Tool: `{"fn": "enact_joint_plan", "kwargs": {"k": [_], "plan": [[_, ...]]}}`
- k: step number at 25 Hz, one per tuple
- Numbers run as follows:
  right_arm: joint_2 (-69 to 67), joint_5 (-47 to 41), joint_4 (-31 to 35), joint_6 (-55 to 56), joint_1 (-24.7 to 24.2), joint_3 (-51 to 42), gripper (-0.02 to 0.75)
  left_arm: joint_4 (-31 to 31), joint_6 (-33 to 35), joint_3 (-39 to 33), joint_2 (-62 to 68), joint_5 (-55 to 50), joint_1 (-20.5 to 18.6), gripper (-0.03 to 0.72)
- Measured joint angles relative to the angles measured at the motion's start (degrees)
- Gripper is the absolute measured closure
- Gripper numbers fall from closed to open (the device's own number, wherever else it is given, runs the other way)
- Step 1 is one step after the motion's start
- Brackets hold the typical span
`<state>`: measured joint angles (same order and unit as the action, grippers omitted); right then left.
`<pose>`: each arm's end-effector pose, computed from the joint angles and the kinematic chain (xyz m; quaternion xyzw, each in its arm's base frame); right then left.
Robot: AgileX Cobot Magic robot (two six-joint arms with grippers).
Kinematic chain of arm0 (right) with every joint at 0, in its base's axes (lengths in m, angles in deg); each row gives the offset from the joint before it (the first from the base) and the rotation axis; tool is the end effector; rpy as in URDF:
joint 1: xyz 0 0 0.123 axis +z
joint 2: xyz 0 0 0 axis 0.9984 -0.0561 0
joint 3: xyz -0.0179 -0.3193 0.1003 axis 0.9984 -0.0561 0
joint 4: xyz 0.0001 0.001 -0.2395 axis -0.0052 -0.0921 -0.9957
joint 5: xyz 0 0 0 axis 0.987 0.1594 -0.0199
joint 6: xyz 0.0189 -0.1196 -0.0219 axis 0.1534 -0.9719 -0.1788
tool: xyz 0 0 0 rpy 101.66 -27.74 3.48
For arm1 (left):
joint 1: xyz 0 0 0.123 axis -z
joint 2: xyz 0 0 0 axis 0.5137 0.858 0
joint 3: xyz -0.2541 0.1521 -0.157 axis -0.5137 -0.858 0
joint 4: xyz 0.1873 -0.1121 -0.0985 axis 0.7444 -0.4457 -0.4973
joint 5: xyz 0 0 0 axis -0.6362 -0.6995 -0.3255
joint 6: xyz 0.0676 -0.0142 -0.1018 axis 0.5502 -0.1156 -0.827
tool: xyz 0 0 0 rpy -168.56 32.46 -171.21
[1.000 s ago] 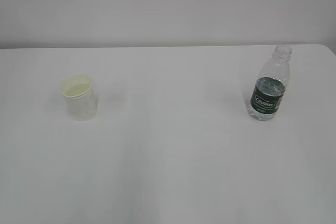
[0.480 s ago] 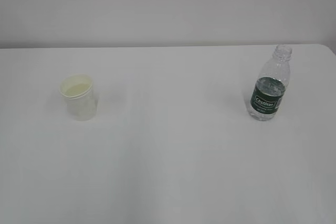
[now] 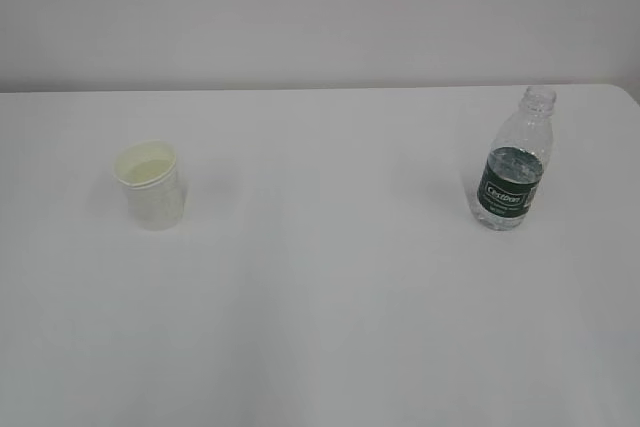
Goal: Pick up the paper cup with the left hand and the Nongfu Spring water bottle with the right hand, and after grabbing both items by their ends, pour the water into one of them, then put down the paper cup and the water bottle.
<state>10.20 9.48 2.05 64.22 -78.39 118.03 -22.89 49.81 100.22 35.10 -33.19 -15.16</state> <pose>-0.0384 -0.0261 0.2501 -0.0300 0.8710 -0.0395 0.4888 -0.0408 0.0098 0.2652 0.0961 0.8479 -0.0918 0.5132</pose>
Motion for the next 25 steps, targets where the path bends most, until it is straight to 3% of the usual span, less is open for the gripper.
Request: {"fn": "enact_joint_plan", "kwargs": {"k": [25], "plan": [[0.0, 0.0, 0.0, 0.0, 0.0, 0.0, 0.206, 0.1, 0.0, -0.39, 0.0, 0.0, 0.0, 0.228]]}}
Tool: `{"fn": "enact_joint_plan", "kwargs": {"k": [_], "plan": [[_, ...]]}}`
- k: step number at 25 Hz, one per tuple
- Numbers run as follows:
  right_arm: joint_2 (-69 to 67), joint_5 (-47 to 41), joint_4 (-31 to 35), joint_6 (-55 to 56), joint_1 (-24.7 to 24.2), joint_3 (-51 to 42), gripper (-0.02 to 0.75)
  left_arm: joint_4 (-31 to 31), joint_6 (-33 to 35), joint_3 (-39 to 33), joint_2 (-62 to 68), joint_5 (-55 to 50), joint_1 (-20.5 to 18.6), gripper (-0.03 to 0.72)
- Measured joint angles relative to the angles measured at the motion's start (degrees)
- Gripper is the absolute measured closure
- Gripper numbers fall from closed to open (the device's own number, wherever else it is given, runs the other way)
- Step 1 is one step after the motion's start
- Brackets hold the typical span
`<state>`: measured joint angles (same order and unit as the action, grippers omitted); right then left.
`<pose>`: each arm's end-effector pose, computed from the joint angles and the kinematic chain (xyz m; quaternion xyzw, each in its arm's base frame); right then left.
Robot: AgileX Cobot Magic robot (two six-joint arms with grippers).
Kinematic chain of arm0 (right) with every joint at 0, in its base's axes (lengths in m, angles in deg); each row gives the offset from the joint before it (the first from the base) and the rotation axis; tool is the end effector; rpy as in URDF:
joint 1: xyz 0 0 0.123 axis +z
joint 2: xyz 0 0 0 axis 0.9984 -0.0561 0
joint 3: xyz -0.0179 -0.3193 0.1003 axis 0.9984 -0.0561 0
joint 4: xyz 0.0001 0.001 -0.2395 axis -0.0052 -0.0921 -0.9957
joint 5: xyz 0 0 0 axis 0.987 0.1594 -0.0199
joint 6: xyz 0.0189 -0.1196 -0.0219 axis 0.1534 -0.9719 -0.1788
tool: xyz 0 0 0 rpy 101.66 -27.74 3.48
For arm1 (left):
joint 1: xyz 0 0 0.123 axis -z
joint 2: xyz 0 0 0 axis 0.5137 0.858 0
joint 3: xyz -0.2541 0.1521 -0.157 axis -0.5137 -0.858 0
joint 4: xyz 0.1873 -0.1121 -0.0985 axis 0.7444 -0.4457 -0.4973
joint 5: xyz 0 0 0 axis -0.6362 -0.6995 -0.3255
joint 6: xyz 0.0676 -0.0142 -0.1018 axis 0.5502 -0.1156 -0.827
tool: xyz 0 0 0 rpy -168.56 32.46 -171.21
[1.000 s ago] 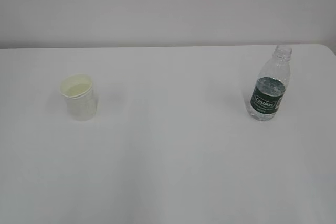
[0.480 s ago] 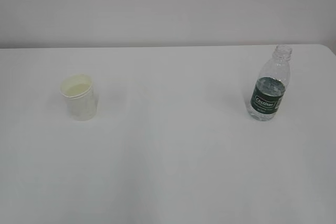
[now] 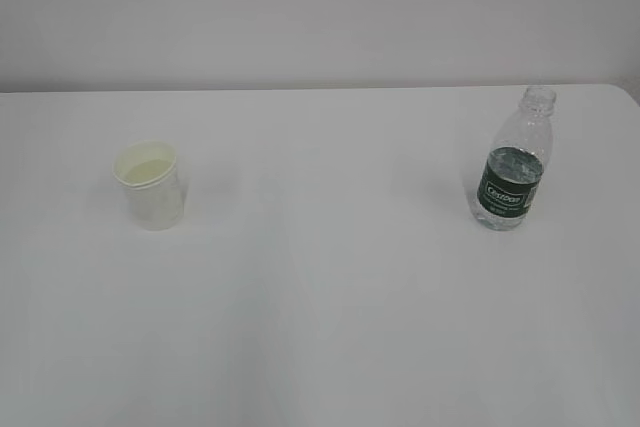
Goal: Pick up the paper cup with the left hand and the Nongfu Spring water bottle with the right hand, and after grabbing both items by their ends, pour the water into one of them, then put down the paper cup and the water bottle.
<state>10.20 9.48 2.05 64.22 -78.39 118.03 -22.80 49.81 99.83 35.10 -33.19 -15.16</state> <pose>-0.0384 -0.0261 0.2501 -0.0300 0.8710 -0.0395 0.4888 -0.0401 0.0097 0.2632 0.0962 0.8497 -0.0905 0.5104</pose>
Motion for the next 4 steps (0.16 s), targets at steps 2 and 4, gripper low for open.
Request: {"fn": "enact_joint_plan", "kwargs": {"k": [2, 4], "plan": [[0.0, 0.0, 0.0, 0.0, 0.0, 0.0, 0.206, 0.0, 0.0, 0.0, 0.0, 0.0, 0.0, 0.228], [0.0, 0.0, 0.0, 0.0, 0.0, 0.0, 0.206, 0.0, 0.0, 0.0, 0.0, 0.0, 0.0, 0.228]]}}
